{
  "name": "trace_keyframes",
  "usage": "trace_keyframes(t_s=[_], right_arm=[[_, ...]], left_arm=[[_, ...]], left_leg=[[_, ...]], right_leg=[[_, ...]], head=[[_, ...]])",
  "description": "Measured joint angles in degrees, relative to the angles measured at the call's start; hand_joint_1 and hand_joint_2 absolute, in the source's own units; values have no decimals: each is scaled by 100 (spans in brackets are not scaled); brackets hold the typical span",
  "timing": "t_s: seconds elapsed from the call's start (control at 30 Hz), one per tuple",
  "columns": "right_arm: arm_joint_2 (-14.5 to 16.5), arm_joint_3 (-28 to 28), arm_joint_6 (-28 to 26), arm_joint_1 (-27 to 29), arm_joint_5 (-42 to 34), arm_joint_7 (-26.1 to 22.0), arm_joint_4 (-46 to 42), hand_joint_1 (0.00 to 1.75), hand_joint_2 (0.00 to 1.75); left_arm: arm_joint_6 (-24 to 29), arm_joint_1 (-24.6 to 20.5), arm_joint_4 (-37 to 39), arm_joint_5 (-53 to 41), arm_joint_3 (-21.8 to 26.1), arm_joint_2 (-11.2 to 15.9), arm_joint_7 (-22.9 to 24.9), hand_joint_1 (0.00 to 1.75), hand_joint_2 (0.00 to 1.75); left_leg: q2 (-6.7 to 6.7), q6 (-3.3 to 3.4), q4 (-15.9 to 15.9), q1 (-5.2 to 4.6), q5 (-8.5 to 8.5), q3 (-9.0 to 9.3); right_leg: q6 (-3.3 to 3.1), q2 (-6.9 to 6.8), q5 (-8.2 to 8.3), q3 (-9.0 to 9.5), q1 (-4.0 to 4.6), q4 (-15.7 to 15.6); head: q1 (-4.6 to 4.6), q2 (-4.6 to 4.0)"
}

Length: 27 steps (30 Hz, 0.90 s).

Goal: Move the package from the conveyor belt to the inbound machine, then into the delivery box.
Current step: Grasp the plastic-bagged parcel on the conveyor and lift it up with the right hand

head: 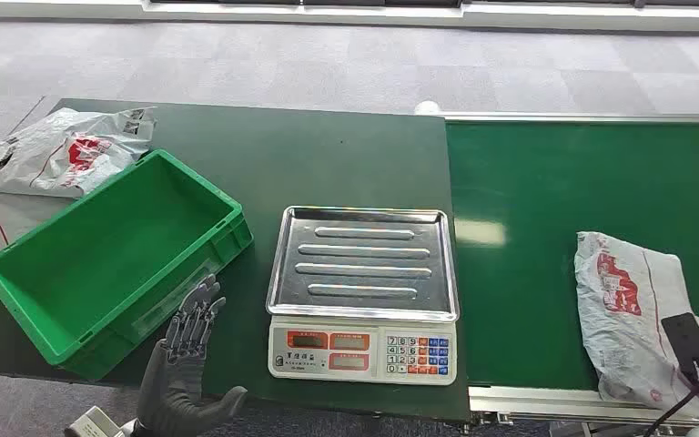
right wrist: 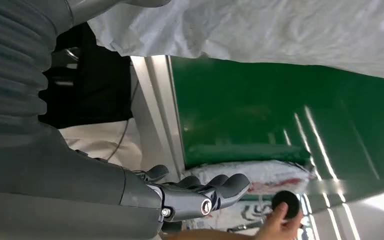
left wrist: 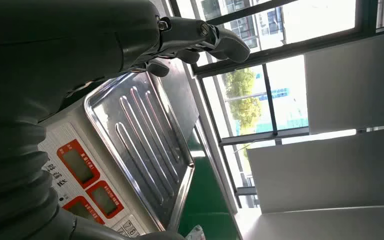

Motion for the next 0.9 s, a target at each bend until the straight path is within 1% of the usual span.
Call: trace_keyframes(t_s=[0.2, 0.4, 0.47, 0.57, 0.6, 0.7, 0.83, 0.9], right_arm=[[-196, -122, -31, -156, 19, 10, 621, 0, 175], [-293, -148, -22, -224, 33, 19, 905, 0, 175], [-322, -145, 211, -251, 111, 166, 986, 0, 175], [-449, -85, 995, -344, 388, 629, 1311, 0, 175], [-515, -37, 1137, -410, 444, 700, 1475, 0, 175], [-701, 146, 1221, -669, 426, 723, 1945, 0, 175], [-865, 453, 1291, -966, 247, 862, 2365, 175, 175], [-886, 581, 1238, -1070, 111, 867, 2511, 175, 175]], left_arm=[[9, 4, -12, 1, 7, 34, -5, 0, 175], [9, 4, -14, 1, 8, 57, -7, 0, 175], [34, 4, -14, 14, 9, 68, -10, 0, 175], [163, 4, -10, 92, 10, 139, -61, 0, 175], [218, 3, -8, 125, 10, 182, -85, 0, 175], [360, 0, -9, 214, 12, 306, -135, 0, 175], [532, 3, -11, 342, 12, 468, -186, 0, 175], [607, 2, -7, 398, 12, 535, -226, 0, 175]], left_leg=[[0, 0, -1, 1, -1, -1], [1, 1, -1, 1, -1, -3], [1, 1, -1, 1, -1, -2], [2, 3, 0, 1, -2, -2], [4, 3, 0, 1, -3, -2], [14, 3, 2, 5, -6, 3], [26, 3, 4, 12, -10, -4], [45, -2, 4, 25, -18, -5]], right_leg=[[2, 1, -4, -3, 2, 0], [4, 1, -5, -3, 1, 0], [4, 2, -5, -2, 1, 0], [5, 0, -5, 2, 1, 0], [6, 2, -5, 5, 3, 0], [7, 13, -4, 14, 9, -2], [10, 22, 0, 32, 22, -15], [8, 40, 5, 51, 36, -30]], head=[[0, 0], [0, 0], [0, 0], [0, 0], [0, 0], [0, 0], [0, 0], [0, 0]])
